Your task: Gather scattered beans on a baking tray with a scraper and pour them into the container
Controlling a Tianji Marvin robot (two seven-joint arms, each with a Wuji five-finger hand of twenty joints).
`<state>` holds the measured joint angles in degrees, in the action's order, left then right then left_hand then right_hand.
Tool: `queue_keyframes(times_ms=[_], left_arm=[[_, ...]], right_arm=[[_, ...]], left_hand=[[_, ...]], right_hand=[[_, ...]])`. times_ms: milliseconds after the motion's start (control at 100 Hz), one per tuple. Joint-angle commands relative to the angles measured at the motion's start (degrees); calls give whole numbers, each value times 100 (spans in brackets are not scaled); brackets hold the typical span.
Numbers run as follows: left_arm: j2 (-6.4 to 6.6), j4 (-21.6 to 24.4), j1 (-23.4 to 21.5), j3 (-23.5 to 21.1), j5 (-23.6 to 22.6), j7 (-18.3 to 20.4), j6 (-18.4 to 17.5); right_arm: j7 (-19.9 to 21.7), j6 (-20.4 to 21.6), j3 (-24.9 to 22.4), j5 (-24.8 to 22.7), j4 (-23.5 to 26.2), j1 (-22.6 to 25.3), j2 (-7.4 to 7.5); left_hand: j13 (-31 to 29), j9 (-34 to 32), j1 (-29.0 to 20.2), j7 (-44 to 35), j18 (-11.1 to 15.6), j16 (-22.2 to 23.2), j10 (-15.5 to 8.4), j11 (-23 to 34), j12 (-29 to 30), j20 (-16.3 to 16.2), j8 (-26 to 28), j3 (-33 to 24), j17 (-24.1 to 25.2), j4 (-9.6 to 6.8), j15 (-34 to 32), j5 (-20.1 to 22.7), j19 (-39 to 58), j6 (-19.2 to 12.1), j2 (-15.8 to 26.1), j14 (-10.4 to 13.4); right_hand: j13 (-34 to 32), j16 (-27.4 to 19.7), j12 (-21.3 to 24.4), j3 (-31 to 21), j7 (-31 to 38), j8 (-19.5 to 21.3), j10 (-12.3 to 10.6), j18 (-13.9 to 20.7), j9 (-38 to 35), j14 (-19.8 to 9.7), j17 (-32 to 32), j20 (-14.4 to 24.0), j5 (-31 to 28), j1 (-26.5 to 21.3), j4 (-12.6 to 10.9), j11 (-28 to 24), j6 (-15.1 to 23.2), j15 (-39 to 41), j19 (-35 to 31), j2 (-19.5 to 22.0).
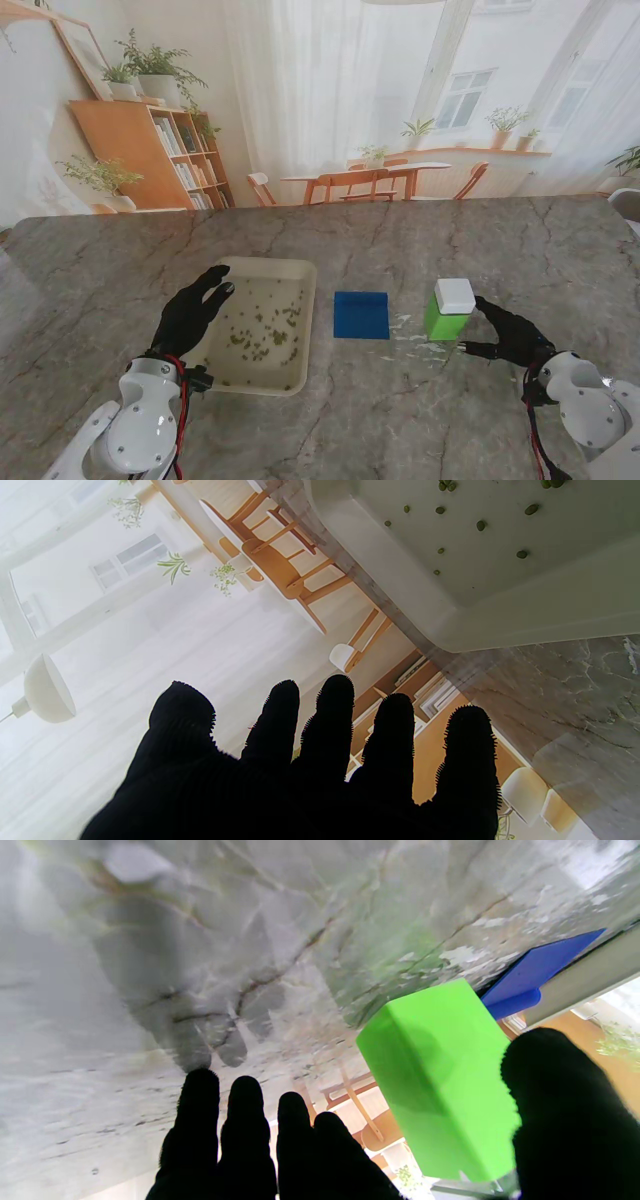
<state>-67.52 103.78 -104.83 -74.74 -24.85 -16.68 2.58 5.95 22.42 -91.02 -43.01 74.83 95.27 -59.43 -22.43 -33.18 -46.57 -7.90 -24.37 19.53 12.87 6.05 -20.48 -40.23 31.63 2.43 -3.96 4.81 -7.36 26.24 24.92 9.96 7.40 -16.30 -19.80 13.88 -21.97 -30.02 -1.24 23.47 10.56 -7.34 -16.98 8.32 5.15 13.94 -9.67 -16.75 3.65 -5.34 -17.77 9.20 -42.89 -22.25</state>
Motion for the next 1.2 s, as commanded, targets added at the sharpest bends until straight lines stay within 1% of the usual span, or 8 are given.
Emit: queue_keyframes(times_ms=[0,320,590,620,750,770,930,1190], left_arm=[[-28,33,-40,5,-4,-27,26],[-28,65,-59,-7,-58,-35,150],[-23,55,-48,-8,-56,-4,170],[-22,52,-46,-8,-58,-1,168],[-18,38,-32,-2,-60,17,178],[-18,36,-30,0,-58,21,183],[-13,18,-8,14,-57,52,215],[-10,-10,18,27,-43,81,229]], right_arm=[[2,160,85,-92,-170,-137,4],[84,652,449,16,-647,-684,54],[-17,743,748,139,-990,-1027,37],[-22,756,778,164,-1039,-1066,36],[-29,887,928,287,-1261,-1237,31],[-29,907,951,303,-1285,-1255,30],[-32,1107,1107,359,-1472,-1381,37],[-88,1269,1292,541,-1668,-1491,8]], left_hand=[[-68,-86,-189,-64,-51,43,31,-4,-91,-134,10,5,5,-285,-60,82,73,40,163,-1],[-89,-107,-247,-64,-51,58,64,4,-101,-138,11,2,0,-284,-79,86,101,72,192,-19],[-97,-115,-244,-66,-36,65,63,6,-106,-133,12,10,-3,-284,-85,92,128,78,186,-21],[-104,-115,-239,-66,-46,67,61,6,-107,-132,12,11,-5,-284,-88,94,130,75,182,-22],[-98,-112,-243,-65,-31,68,57,5,-108,-124,11,5,5,-286,-86,91,132,86,181,-28],[-101,-112,-244,-63,-30,69,56,5,-108,-124,11,6,0,-286,-87,88,135,74,181,-22],[-109,-119,-255,-65,-33,70,52,8,-110,-117,12,6,-1,-285,-89,93,139,84,179,-21],[-113,-115,-263,-66,-33,73,64,5,-111,-107,11,7,1,-286,-93,97,142,91,180,-29]], right_hand=[[130,-71,34,-80,-54,-145,51,-89,142,64,11,-154,91,99,148,-135,-32,39,-89,60],[76,-70,9,-91,68,93,-34,-138,26,15,79,-257,111,275,150,-222,95,206,-269,206],[-30,-70,-7,-118,124,454,-83,-180,-74,-16,133,-313,146,324,151,-260,183,232,-359,210],[-52,-62,-23,-161,127,797,-93,-183,-87,-17,127,-356,187,344,154,-259,204,211,-411,198],[-128,-45,-42,-169,123,947,-144,-194,-170,-53,165,-370,175,343,154,-289,350,237,-438,179],[-158,-27,-68,-173,190,1181,-157,-229,-204,-65,176,-372,220,333,151,-304,377,236,-468,176],[-357,-3,-131,-255,629,2032,-265,-249,-491,-140,264,-381,344,142,95,-369,654,252,-504,28],[-809,32,-222,-405,1016,2220,-591,-316,-1174,-324,490,-338,-159,-134,21,-576,1220,351,-612,-217]])
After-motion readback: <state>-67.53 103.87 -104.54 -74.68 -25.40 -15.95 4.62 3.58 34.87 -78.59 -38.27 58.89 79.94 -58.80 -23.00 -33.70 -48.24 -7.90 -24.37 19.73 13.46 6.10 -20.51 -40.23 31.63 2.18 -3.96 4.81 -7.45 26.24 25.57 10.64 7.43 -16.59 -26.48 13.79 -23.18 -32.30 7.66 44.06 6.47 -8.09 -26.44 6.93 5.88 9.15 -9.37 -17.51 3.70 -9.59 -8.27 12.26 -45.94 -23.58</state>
